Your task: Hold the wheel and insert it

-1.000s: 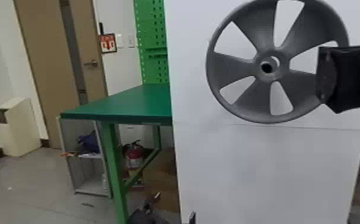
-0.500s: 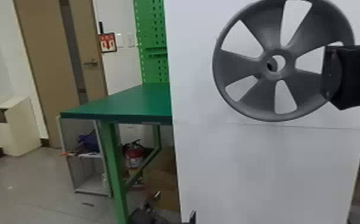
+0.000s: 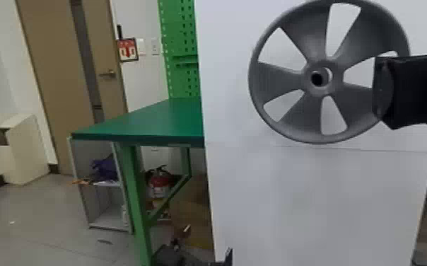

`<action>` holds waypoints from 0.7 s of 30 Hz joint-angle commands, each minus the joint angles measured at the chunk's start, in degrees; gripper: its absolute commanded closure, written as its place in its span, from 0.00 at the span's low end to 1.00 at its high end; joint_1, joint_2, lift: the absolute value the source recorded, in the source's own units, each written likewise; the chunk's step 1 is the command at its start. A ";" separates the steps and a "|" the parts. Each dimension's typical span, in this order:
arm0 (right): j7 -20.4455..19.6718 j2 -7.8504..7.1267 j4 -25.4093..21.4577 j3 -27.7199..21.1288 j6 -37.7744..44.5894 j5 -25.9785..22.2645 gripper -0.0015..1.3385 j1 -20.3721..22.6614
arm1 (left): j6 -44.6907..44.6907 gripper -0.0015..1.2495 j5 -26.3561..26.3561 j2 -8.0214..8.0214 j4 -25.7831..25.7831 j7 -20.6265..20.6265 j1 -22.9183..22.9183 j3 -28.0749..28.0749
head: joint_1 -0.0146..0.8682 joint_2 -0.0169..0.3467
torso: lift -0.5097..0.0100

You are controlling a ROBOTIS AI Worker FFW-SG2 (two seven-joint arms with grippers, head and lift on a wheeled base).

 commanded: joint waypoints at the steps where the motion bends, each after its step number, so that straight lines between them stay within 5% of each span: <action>1: 0.06 0.05 1.96 0.03 -1.09 0.06 0.91 -0.15 | 0.00 0.08 0.00 0.00 0.00 0.00 -0.02 0.00 | 0.36 0.90 | 0.05; 21: 0.06 0.05 7.67 0.56 -7.33 -0.12 0.91 -0.68 | -0.09 0.08 0.00 0.09 0.09 0.00 -0.37 0.09 | 0.36 0.90 | 0.05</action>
